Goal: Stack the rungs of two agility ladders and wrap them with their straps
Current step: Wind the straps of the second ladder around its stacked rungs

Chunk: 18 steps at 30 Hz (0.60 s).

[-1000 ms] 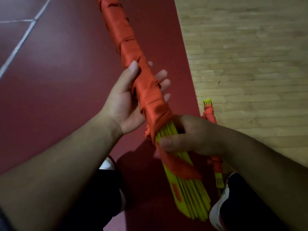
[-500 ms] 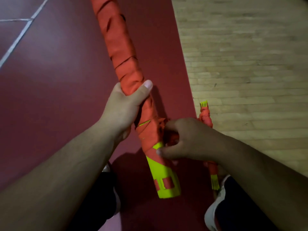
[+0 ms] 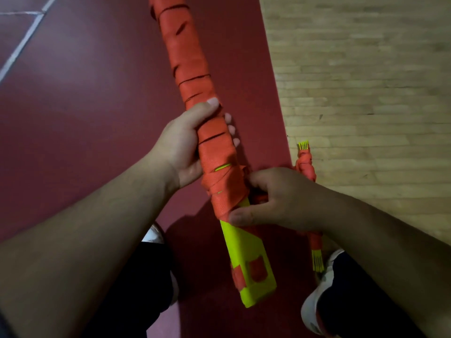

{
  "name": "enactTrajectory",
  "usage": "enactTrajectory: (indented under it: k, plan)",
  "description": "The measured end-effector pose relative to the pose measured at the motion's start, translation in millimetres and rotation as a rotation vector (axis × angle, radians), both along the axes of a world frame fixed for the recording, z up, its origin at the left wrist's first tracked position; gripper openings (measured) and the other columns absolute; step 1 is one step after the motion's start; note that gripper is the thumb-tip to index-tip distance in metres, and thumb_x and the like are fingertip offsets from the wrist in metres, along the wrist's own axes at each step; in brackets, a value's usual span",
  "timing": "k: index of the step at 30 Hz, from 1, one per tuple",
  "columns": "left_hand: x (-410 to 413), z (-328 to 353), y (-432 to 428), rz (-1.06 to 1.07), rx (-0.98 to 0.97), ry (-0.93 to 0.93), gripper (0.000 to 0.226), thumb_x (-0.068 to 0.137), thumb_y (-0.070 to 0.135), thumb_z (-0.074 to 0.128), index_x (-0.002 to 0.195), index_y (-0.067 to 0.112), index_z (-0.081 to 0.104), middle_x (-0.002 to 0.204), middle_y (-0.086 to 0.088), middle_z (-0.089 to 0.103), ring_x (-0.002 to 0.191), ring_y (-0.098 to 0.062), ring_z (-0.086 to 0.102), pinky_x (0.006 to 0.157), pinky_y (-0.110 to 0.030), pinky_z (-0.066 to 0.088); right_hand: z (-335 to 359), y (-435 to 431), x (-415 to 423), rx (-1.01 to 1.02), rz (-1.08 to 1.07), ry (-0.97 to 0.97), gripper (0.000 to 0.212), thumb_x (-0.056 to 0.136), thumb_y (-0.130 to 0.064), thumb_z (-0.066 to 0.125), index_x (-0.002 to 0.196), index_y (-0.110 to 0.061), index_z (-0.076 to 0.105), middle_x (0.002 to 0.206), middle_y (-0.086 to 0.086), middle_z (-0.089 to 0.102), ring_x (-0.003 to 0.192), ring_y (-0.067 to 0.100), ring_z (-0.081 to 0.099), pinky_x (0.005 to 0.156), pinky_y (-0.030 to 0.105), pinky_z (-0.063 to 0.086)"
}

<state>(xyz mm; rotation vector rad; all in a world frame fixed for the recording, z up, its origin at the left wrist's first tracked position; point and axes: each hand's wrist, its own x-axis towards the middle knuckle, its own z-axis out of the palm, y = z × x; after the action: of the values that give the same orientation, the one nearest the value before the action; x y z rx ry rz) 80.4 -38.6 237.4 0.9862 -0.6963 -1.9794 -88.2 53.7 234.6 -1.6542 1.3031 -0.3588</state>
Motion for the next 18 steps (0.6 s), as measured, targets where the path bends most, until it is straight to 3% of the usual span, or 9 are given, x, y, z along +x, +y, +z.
enactTrajectory:
  k: [2, 5, 7, 9, 12, 15, 18]
  plan:
    - [-4.4, -1.0, -0.2, 0.032, -0.022, -0.093, 0.023, 0.094, 0.029, 0.057, 0.104, 0.008, 0.054, 0.08, -0.009, 0.06, 0.067, -0.021, 0.061, 0.068, -0.036, 0.055, -0.1, 1.1, 1.5, -0.034, 0.013, 0.065, 0.024, 0.073, -0.062, 0.079, 0.083, -0.044, 0.067, 0.083, -0.026, 0.07, 0.074, -0.007, 0.064, 0.061, 0.012, 0.046]
    - [-7.3, -3.2, -0.8, 0.079, -0.018, -0.162, 0.023, 0.095, 0.031, 0.054, 0.095, 0.009, 0.062, 0.071, -0.005, 0.063, 0.061, -0.02, 0.063, 0.059, -0.03, 0.053, -0.3, 4.4, 5.4, -0.072, 0.011, 0.123, 0.027, 0.073, -0.061, 0.08, 0.077, -0.045, 0.06, 0.085, -0.037, 0.062, 0.077, -0.013, 0.06, 0.065, 0.004, 0.04]
    - [-8.7, -6.2, -1.3, 0.113, -0.034, -0.207, 0.023, 0.097, 0.03, 0.055, 0.098, 0.01, 0.066, 0.071, -0.003, 0.069, 0.062, -0.018, 0.067, 0.06, -0.029, 0.055, -0.4, 6.1, 5.5, -0.085, -0.013, 0.156, 0.034, 0.069, -0.064, 0.081, 0.084, -0.04, 0.062, 0.083, -0.03, 0.065, 0.077, -0.009, 0.061, 0.063, 0.01, 0.044]
    - [-10.7, -9.7, -1.5, 0.134, -0.058, -0.271, 0.033, 0.098, 0.033, 0.057, 0.113, 0.004, 0.064, 0.081, -0.006, 0.071, 0.072, -0.02, 0.07, 0.071, -0.036, 0.058, -0.7, 5.9, 3.1, -0.101, -0.046, 0.206, 0.049, 0.065, -0.067, 0.081, 0.099, -0.036, 0.064, 0.092, -0.021, 0.069, 0.085, -0.005, 0.063, 0.075, 0.02, 0.052]
    - [-11.6, -11.1, 0.2, 0.165, -0.076, -0.328, 0.042, 0.095, 0.036, 0.063, 0.119, 0.001, 0.059, 0.087, -0.008, 0.07, 0.077, -0.021, 0.07, 0.079, -0.043, 0.06, 0.7, 5.9, 1.9, -0.104, -0.087, 0.248, 0.063, 0.065, -0.067, 0.081, 0.115, -0.036, 0.06, 0.109, -0.016, 0.069, 0.099, 0.0, 0.064, 0.09, 0.031, 0.053]
    - [-11.6, -9.4, 1.2, 0.205, -0.074, -0.366, 0.067, 0.086, 0.038, 0.076, 0.131, -0.003, 0.048, 0.088, -0.009, 0.063, 0.068, -0.019, 0.064, 0.069, -0.042, 0.058, 2.1, 8.0, 5.7, -0.091, -0.118, 0.323, 0.07, 0.059, -0.079, 0.074, 0.11, -0.034, 0.059, 0.099, -0.015, 0.069, 0.089, 0.004, 0.065, 0.083, 0.037, 0.055]
    - [-11.3, -9.1, 1.2, 0.178, -0.079, -0.385, 0.088, 0.078, 0.044, 0.081, 0.137, -0.006, 0.042, 0.093, -0.012, 0.058, 0.07, -0.021, 0.062, 0.071, -0.045, 0.058, 4.8, 8.4, 7.3, -0.075, -0.115, 0.316, 0.057, 0.059, -0.079, 0.072, 0.088, -0.031, 0.061, 0.078, -0.013, 0.066, 0.068, 0.001, 0.063, 0.069, 0.034, 0.056]
